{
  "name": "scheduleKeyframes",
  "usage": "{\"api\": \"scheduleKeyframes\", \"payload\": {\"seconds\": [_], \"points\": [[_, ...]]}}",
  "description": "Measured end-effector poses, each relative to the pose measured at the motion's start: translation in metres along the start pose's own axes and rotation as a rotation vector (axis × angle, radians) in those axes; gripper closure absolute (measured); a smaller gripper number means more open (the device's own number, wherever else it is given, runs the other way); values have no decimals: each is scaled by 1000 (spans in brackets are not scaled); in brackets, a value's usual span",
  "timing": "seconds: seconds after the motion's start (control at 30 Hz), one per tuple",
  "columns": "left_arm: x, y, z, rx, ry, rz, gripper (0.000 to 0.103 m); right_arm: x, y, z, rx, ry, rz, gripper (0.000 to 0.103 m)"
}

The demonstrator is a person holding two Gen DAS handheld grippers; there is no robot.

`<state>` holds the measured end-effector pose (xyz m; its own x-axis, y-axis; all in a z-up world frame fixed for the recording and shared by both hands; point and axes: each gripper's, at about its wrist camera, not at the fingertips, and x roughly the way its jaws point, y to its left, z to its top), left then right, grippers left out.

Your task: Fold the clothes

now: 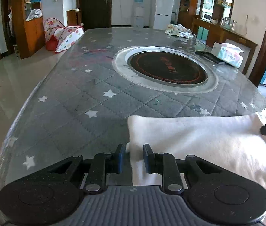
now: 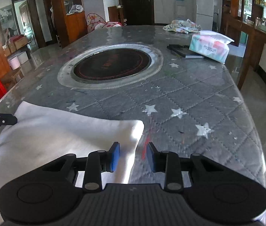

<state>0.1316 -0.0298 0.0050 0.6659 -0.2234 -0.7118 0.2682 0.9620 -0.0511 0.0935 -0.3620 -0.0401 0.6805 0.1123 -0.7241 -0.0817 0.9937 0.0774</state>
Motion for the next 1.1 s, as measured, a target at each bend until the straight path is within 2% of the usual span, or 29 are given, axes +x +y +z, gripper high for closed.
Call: {"api": "scheduleKeyframes", "payload": {"seconds": [0.03,0.1,0.13,0.17,0.4,0.5,0.57,0.67,0.7,0.77,0.83,0.97,1.1], "points": [[2,-1,2,8,-2,-5,80,3,0,1,-6,1,3,75],[6,-2,6,25,-5,-14,87,10,1,3,-17,1,9,81],[8,-3,8,29,-8,-17,92,11,2,5,-20,-1,10,90],[11,-3,10,34,-10,-20,93,13,3,7,-22,-3,10,98],[29,-7,26,62,-38,-27,93,18,7,17,-96,-48,-96,100],[38,-10,33,81,-47,-21,90,27,2,23,-97,-27,-109,98],[38,-10,34,85,-51,-19,88,28,3,24,-111,-32,-125,90],[30,-8,32,88,-58,-20,87,16,5,25,-117,-49,-124,86],[25,-8,31,88,-61,-21,88,8,9,25,-131,-57,-103,85],[11,-10,23,99,-71,-56,88,-3,18,22,-167,-62,-62,77],[-4,-12,16,112,-81,-97,90,-13,30,17,-204,-60,-20,73],[-29,-20,-11,136,-75,-193,91,-28,58,0,-273,-42,72,72],[-44,-21,-40,129,-49,-244,91,-36,84,-22,-335,-4,133,72]]}}
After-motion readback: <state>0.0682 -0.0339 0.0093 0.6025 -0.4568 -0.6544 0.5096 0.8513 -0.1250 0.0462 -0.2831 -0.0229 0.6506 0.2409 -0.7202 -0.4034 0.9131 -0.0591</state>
